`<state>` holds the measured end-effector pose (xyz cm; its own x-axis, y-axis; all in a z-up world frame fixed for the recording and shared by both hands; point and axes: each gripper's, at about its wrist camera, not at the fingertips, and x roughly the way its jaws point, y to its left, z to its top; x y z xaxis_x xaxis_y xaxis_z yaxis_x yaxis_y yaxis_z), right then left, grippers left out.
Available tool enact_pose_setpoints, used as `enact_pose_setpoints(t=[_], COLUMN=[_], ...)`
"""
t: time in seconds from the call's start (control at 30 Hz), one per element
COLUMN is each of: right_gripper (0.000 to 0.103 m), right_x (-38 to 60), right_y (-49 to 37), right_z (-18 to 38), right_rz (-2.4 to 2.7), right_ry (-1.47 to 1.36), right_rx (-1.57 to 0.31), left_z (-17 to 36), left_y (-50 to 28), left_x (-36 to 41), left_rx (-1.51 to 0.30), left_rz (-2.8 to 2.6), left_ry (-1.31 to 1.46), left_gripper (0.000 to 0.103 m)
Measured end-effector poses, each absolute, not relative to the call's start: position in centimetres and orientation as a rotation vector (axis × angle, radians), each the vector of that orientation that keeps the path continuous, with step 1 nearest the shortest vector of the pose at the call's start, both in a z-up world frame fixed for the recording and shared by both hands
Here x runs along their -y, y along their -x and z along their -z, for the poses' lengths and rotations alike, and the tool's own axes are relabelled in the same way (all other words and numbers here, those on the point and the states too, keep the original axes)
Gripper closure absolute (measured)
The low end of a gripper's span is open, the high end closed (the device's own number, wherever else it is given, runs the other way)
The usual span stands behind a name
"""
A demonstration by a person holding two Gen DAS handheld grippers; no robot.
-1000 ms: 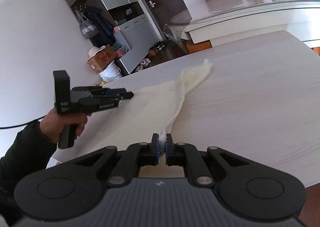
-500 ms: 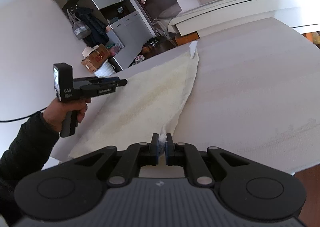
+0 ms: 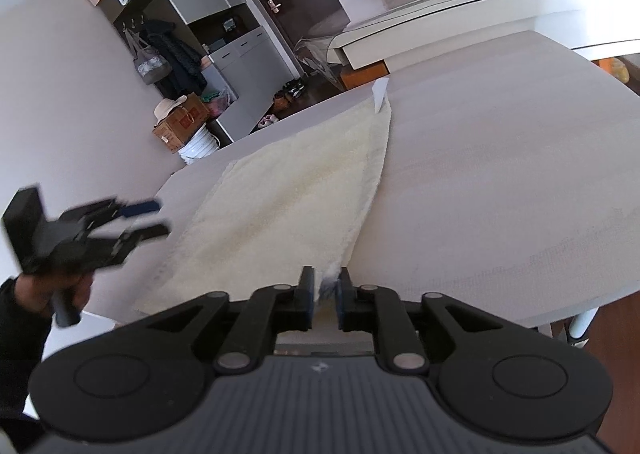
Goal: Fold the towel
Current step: 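Open the left gripper and pull the towel open with the right gripper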
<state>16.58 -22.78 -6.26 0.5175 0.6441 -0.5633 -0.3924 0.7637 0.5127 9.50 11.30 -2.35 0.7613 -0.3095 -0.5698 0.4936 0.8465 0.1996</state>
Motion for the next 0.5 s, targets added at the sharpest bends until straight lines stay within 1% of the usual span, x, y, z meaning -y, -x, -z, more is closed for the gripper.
enact_pose_setpoints(t=[0.17,0.27,0.5], right_gripper=[0.088,0.088,0.088], right_x=[23.2,23.3,23.5], right_y=[-16.5,-16.4,-16.1], right_z=[6.4,6.1,5.8], right_rz=[-0.615,-0.601,-0.586], right_ry=[-0.373,-0.37,-0.385], right_rx=[-0.821,-0.817,-0.815], left_z=[2.8,3.3,4.1], left_y=[-6.2,-5.4,-4.5], left_x=[-11.1,-11.2,-10.7], left_rx=[-0.519,-0.53,-0.517], left_rz=[0.581,0.643,0.717], left_ry=[-0.493,-0.571,-0.718], left_gripper=[0.045,0.047,0.047])
